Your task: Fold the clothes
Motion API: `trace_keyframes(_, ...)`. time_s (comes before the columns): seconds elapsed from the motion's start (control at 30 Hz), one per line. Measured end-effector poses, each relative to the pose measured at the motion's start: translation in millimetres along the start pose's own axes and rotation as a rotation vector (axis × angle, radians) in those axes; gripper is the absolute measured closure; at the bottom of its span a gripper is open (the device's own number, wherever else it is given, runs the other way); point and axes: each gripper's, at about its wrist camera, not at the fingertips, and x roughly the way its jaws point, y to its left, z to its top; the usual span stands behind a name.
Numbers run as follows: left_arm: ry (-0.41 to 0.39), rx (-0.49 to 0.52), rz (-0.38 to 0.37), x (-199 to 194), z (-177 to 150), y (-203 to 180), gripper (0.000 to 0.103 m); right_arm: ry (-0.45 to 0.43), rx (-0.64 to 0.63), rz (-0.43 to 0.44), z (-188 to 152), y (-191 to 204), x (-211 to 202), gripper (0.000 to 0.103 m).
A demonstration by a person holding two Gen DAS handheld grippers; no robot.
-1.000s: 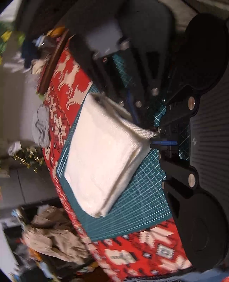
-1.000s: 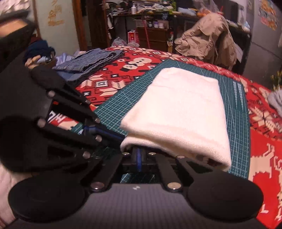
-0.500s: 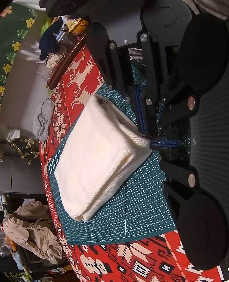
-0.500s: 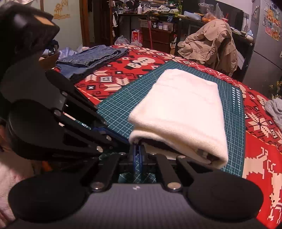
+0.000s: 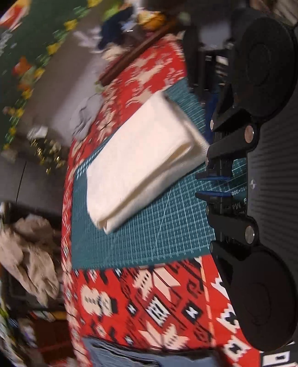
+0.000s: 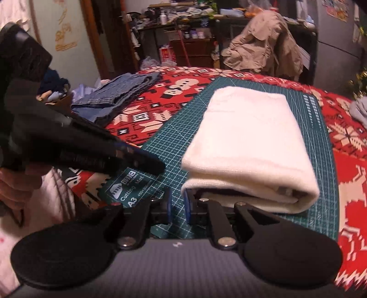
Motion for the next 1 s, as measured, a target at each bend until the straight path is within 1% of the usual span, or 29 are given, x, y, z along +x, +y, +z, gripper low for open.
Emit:
trace_keyframes(0.13, -0.007, -0.052, -0.027, 0.0, -0.9, 5.8, 0.096, -0.01, 0.048, -0.046, -0.6, 2.4, 4.5, 0.09)
trace_keyframes(0.2, -0.006, -0.057, -0.036, 0.8, -2.8, 5.7, 0.096, -0.02, 0.058, -0.082, -1.4, 3.0, 3.7, 0.09)
trace_keyframes(0.27, -0.002, -0.049, -0.043, 2.1, -5.5, 3.8, 0.096, -0.03, 0.069, -0.118, -2.2, 3.5, 3.0, 0.076)
trace_keyframes(0.3, 0.0, -0.045, -0.046, 2.8, -6.9, 2.9, 0.096, -0.032, 0.076, -0.125, -2.0, 3.2, 3.1, 0.076)
trace_keyframes(0.4, 0.005, -0.037, -0.057, 4.5, -10.5, 0.8, 0.098, -0.032, 0.099, -0.111, 1.4, 0.7, 5.7, 0.073)
trace_keyframes(0.57, -0.004, -0.089, -0.066, 2.9, -8.9, 9.6, 0.097, -0.027, 0.1, -0.131, 2.7, 2.9, 14.6, 0.072)
trace_keyframes(0.63, -0.009, -0.108, -0.067, 2.3, -8.1, 12.7, 0.097, -0.03, 0.083, -0.16, 2.8, 6.4, 17.1, 0.072)
trace_keyframes(0.7, -0.015, -0.128, -0.068, 1.7, -7.4, 15.7, 0.097, -0.033, 0.059, -0.197, 3.0, 10.8, 19.6, 0.076)
trace_keyframes(0.77, -0.021, -0.138, -0.073, 2.3, -6.6, 16.4, 0.097, -0.037, 0.016, -0.23, 1.3, 16.8, 20.9, 0.085)
trace_keyframes(0.83, -0.028, -0.143, -0.082, 3.8, -5.7, 15.7, 0.097, -0.042, -0.015, -0.245, -2.6, 19.7, 19.0, 0.088)
trace_keyframes(0.93, -0.022, -0.182, -0.117, 12.1, -4.8, 15.6, 0.097, -0.05, -0.039, -0.254, -8.9, 19.2, 15.2, 0.088)
trace_keyframes(1.0, -0.012, -0.209, -0.133, 19.8, -4.6, 16.3, 0.102, -0.052, -0.034, -0.249, -10.5, 16.8, 13.2, 0.088)
